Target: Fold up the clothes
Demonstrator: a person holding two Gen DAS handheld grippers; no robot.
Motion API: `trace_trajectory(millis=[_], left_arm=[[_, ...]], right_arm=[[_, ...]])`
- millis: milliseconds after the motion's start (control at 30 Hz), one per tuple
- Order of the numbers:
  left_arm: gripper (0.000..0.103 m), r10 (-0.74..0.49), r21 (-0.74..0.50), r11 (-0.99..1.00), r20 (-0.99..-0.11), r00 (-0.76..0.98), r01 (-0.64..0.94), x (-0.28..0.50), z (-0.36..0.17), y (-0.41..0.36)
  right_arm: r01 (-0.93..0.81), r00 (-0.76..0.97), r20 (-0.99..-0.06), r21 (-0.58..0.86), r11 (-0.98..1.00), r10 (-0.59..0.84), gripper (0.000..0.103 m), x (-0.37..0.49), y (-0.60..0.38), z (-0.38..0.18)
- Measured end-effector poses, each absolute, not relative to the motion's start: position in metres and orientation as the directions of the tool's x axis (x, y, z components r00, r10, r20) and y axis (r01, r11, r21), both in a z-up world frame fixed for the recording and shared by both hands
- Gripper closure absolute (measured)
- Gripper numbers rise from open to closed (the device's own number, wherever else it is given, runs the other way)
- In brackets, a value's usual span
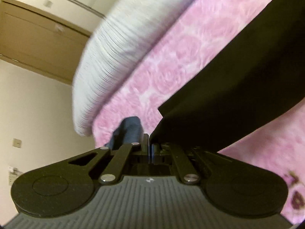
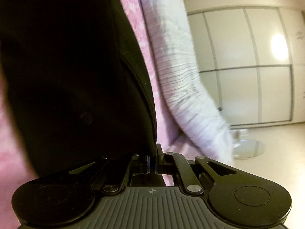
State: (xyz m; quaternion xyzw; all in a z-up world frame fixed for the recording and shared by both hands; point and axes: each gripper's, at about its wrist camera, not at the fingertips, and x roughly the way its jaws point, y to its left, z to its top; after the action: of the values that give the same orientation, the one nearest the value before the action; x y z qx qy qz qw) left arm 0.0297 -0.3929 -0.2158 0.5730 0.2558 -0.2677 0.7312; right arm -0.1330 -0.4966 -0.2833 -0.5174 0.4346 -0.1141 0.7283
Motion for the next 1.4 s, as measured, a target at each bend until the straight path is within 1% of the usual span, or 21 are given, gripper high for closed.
trace_trajectory(millis=[67,167,267,333,433,533,600,633,700,733,767,833,900,967,1033,1100,1200,1300,1400], left_arm=[[0.101,-0.057,0.691,0.164,-0.706,0.706,0.704,0.054,-0.245,-0.418],[0.101,-0.030,0.701,0.110,-0.707,0.707,0.705,0.066,-0.281,-0.442],[0.101,-0.010,0.711,0.063,-0.701,0.713,0.701,0.080,-0.313,-0.465],[0.101,-0.013,0.709,0.075,-0.702,0.712,0.701,0.096,-0.319,-0.477],[0.101,-0.022,0.693,0.118,-0.714,0.700,0.711,0.119,-0.323,-0.490],[0.098,-0.015,0.681,0.142,-0.724,0.689,0.719,0.129,-0.332,-0.499],[0.096,-0.020,0.689,0.143,-0.716,0.698,0.711,0.131,-0.336,-0.502],[0.095,-0.023,0.694,0.148,-0.710,0.704,0.705,0.132,-0.336,-0.503],[0.088,-0.025,0.705,0.181,-0.694,0.720,0.686,0.139,-0.333,-0.503],[0.086,-0.024,0.710,0.199,-0.686,0.728,0.676,0.142,-0.331,-0.503],[0.086,-0.020,0.709,0.221,-0.683,0.730,0.669,0.147,-0.329,-0.503],[0.084,-0.005,0.690,0.275,-0.696,0.718,0.670,0.156,-0.324,-0.501],[0.080,0.005,0.696,0.285,-0.688,0.725,0.659,0.157,-0.320,-0.500],[0.078,0.010,0.717,0.269,-0.670,0.742,0.643,0.154,-0.318,-0.499],[0.075,-0.004,0.749,0.238,-0.636,0.772,0.618,0.145,-0.315,-0.498],[0.073,-0.014,0.764,0.230,-0.617,0.787,0.603,0.141,-0.312,-0.497],[0.073,-0.022,0.774,0.232,-0.602,0.798,0.589,0.144,-0.306,-0.498],[0.073,-0.016,0.762,0.258,-0.611,0.791,0.594,0.157,-0.306,-0.502],[0.073,-0.012,0.756,0.259,-0.620,0.784,0.602,0.164,-0.317,-0.512]], right_arm=[[-0.296,0.556,-0.562,-0.822,0.486,-0.612,0.100,-0.101,-0.512,-0.302],[-0.313,0.493,-0.624,-0.778,0.545,-0.607,0.100,-0.063,-0.529,-0.338],[-0.324,0.465,-0.650,-0.757,0.568,-0.601,0.100,-0.050,-0.535,-0.360],[-0.313,0.467,-0.653,-0.753,0.579,-0.597,0.100,-0.048,-0.541,-0.364],[-0.285,0.471,-0.671,-0.731,0.621,-0.574,0.100,-0.039,-0.561,-0.352],[-0.258,0.438,-0.712,-0.684,0.682,-0.549,0.095,-0.019,-0.561,-0.361],[-0.194,0.406,-0.746,-0.635,0.748,-0.528,0.092,-0.016,-0.563,-0.359],[-0.160,0.391,-0.763,-0.608,0.778,-0.515,0.092,-0.014,-0.564,-0.358],[-0.086,0.378,-0.798,-0.535,0.841,-0.469,0.091,-0.010,-0.570,-0.342],[-0.045,0.367,-0.818,-0.492,0.869,-0.443,0.090,-0.011,-0.574,-0.335],[0.003,0.365,-0.826,-0.459,0.888,-0.429,0.085,-0.007,-0.582,-0.328],[0.111,0.355,-0.854,-0.365,0.924,-0.380,0.079,-0.002,-0.600,-0.318],[0.232,0.344,-0.887,-0.239,0.943,-0.309,0.077,0.001,-0.620,-0.309],[0.358,0.385,-0.881,-0.134,0.924,-0.276,0.071,-0.009,-0.630,-0.301],[0.471,0.428,-0.869,-0.021,0.882,-0.249,0.069,-0.018,-0.641,-0.293],[0.511,0.460,-0.858,0.044,0.859,-0.230,0.069,-0.018,-0.650,-0.292],[0.549,0.483,-0.857,0.134,0.825,-0.181,0.068,-0.019,-0.660,-0.295],[0.529,0.475,-0.868,0.150,0.835,-0.145,0.068,-0.008,-0.670,-0.297],[0.570,0.498,-0.861,0.236,0.787,-0.102,0.068,-0.002,-0.687,-0.299]])
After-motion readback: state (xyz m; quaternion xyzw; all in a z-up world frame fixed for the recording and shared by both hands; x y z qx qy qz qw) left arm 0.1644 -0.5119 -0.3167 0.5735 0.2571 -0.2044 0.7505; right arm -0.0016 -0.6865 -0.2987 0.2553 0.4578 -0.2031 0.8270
